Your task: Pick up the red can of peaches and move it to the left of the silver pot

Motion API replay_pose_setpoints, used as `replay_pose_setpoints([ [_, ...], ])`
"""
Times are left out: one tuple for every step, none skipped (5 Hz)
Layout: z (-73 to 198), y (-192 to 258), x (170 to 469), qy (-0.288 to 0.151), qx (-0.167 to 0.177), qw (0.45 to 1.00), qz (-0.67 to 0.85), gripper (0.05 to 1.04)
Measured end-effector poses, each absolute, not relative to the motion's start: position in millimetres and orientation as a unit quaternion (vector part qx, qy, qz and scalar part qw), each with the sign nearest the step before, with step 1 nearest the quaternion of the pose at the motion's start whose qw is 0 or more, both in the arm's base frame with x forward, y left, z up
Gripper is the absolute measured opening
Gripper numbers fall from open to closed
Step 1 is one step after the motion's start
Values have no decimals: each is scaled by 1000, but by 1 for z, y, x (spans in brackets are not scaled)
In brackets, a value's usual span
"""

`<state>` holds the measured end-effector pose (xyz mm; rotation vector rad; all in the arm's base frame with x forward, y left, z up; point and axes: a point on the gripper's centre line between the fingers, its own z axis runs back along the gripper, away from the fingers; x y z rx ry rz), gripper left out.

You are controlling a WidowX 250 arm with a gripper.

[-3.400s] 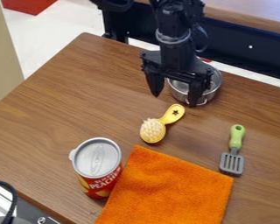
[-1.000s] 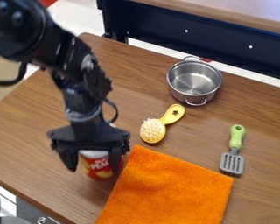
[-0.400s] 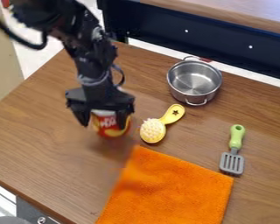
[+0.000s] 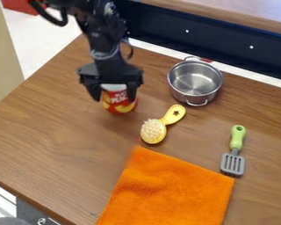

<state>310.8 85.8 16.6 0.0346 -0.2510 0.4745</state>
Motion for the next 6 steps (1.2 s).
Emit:
replay_pose_setpoints([
  [17, 91, 327, -128, 17, 959, 252, 999],
  [13, 89, 319, -115, 17, 963, 244, 999],
  [21, 83, 295, -104, 22, 967, 233, 999],
  [35, 66, 270, -97, -2, 974, 205, 999],
  [41, 37, 259, -77, -20, 981, 176, 999],
  [42, 6, 258, -55, -34, 986, 151, 999],
])
